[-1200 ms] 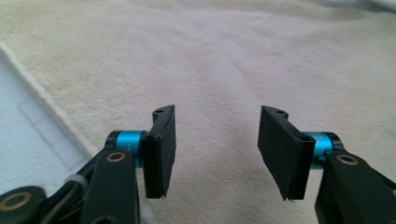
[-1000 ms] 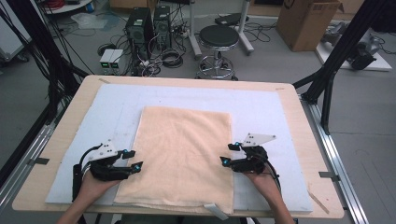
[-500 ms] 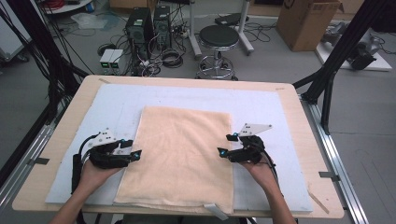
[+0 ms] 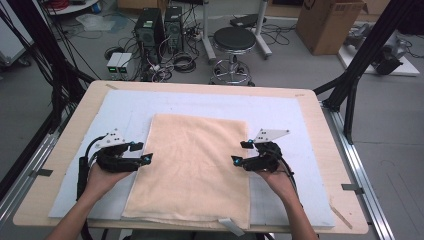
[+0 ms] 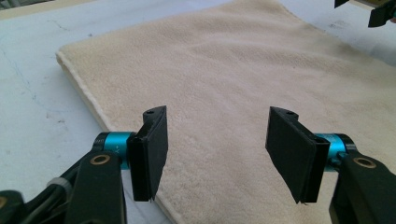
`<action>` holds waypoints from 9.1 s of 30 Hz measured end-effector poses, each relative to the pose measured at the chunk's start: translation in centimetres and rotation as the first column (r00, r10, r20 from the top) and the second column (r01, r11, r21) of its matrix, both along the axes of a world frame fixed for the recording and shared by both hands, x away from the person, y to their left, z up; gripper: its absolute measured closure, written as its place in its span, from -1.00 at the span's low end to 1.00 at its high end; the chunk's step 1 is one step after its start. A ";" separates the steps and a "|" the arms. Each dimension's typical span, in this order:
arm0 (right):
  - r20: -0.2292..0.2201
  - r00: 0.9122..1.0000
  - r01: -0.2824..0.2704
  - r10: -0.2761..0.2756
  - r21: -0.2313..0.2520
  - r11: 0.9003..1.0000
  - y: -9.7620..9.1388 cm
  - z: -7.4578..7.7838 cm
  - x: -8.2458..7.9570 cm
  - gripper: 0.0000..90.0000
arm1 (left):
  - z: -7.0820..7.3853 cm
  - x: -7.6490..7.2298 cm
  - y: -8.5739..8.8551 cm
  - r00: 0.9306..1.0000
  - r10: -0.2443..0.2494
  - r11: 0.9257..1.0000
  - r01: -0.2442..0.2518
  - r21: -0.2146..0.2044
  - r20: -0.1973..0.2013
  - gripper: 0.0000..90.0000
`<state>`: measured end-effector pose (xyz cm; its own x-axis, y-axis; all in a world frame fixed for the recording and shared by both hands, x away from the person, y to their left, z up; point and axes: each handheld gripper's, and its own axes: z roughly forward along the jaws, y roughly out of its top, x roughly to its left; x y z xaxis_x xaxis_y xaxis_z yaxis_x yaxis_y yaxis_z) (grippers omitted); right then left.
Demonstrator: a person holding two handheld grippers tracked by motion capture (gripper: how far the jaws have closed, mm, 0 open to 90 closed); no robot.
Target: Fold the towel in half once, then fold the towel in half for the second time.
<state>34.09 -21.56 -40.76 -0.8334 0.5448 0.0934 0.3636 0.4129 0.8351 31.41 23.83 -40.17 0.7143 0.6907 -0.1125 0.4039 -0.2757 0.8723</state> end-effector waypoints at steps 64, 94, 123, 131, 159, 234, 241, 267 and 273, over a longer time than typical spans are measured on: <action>-0.089 0.968 0.226 -0.233 -0.084 0.971 -0.2 -3.7 11.2 0.80 | -4.6 14.3 -1.8 0.927 0.321 0.946 -0.323 0.024 -0.192 0.82; -0.011 0.985 0.174 -0.174 0.119 0.978 -1.1 2.1 10.4 0.85 | 0.9 11.9 0.6 0.967 0.254 0.958 -0.255 -0.135 -0.021 0.85; -0.036 0.999 0.016 -0.016 0.002 1.000 -2.5 -0.9 -0.9 0.56 | -2.6 -0.1 1.6 1.000 0.009 1.000 -0.008 0.014 -0.022 0.60; 0.007 0.998 0.063 -0.063 0.052 0.997 -3.9 0.0 -1.6 0.04 | -1.6 -0.3 2.9 0.999 0.049 0.998 -0.049 -0.030 0.000 0.00; 0.042 0.995 -0.097 0.095 0.040 0.994 -1.3 0.9 -4.2 0.77 | -1.5 -3.3 4.1 0.997 -0.070 0.994 0.072 -0.078 0.031 0.92; -0.051 0.971 -0.235 0.235 -0.007 0.972 0.8 -3.0 -6.9 0.33 | -3.7 -6.9 0.1 0.968 -0.244 0.969 0.245 0.020 -0.051 0.43; 0.019 0.998 -0.058 0.058 0.014 0.998 -0.8 -0.3 -3.9 0.06 | -1.5 -3.3 0.8 0.996 -0.088 0.996 0.088 -0.012 0.027 0.22; -0.130 0.991 0.021 -0.023 -0.014 1.000 -1.1 -3.1 2.1 0.73 | -4.3 3.3 0.9 0.977 0.111 0.993 -0.118 -0.027 -0.184 0.69; -0.070 0.996 0.063 -0.063 -0.002 0.998 -1.6 -1.4 2.7 0.76 | -3.3 4.5 0.3 0.977 0.177 0.981 -0.184 -0.055 -0.118 0.73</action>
<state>36.80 -23.15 -42.15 -0.7890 0.5956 0.1505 0.4461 0.3869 0.8070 35.91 24.14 -43.50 0.5587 0.7958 -0.2336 0.5382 -0.1336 0.8322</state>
